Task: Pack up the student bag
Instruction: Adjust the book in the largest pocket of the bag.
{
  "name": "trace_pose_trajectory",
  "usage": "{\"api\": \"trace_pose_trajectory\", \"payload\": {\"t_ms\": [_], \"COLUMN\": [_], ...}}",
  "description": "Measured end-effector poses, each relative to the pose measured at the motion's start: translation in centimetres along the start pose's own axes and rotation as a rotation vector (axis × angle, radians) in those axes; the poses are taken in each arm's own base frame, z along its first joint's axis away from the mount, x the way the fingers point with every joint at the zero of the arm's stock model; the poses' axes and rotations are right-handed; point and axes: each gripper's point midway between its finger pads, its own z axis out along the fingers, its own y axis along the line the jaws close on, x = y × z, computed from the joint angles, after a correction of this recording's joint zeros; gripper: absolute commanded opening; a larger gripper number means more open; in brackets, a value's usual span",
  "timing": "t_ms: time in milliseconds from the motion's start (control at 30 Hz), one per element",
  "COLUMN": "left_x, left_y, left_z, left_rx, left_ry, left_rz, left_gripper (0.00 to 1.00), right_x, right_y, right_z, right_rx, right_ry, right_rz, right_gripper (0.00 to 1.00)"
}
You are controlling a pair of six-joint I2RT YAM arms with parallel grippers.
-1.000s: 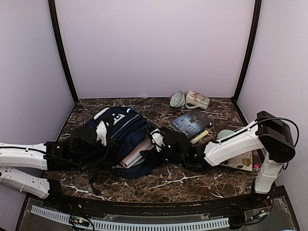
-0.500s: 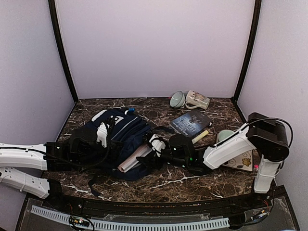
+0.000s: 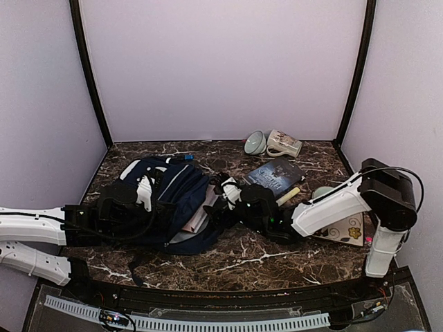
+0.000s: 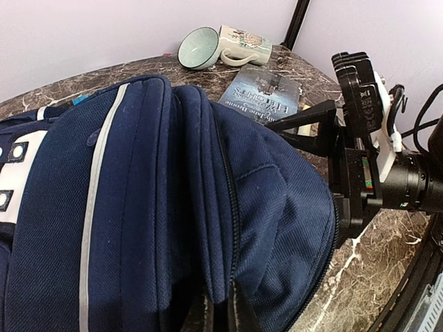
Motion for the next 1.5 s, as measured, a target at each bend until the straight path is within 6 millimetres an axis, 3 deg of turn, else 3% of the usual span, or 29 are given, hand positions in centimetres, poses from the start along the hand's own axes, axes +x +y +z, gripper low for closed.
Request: {"api": "trace_pose_trajectory", "payload": {"t_ms": [200, 400, 567, 767, 1000, 1167, 1400, 1500], "left_x": [0.0, -0.2, -0.2, -0.3, -0.4, -0.2, -0.1, -0.1], "left_y": [-0.1, -0.2, -0.3, -0.4, -0.4, -0.3, -0.4, -0.4], "left_z": [0.0, 0.0, 0.1, 0.1, 0.1, 0.2, 0.2, 0.2], "left_rx": [0.002, 0.005, 0.004, 0.008, 0.008, 0.011, 0.018, 0.019], "left_ry": [-0.006, -0.019, -0.022, -0.027, -0.028, -0.029, -0.029, -0.03], "left_rz": [-0.011, -0.026, -0.028, -0.033, -0.033, -0.034, -0.035, -0.035], "left_gripper": [0.0, 0.0, 0.0, 0.0, 0.0, 0.0, 0.0, 0.0], "right_x": [0.5, -1.2, -2.0, -1.2, 1.4, 1.0, 2.2, 2.6], "right_y": [0.1, 0.8, 1.3, 1.5, 2.0, 1.8, 1.9, 1.9], "right_z": [-2.6, -5.3, -6.1, -5.3, -3.3, -2.5, -0.8, -0.4], "right_rx": [-0.053, -0.127, -0.156, -0.165, -0.166, -0.193, -0.235, -0.245], "right_ry": [0.096, 0.148, 0.166, 0.188, 0.241, 0.213, 0.233, 0.24], "right_rz": [0.134, 0.339, 0.531, 0.75, 0.899, 0.965, 1.035, 1.052], "right_gripper": [0.98, 1.0, 1.0, 1.0, 1.0, 0.98, 0.9, 0.76]}}
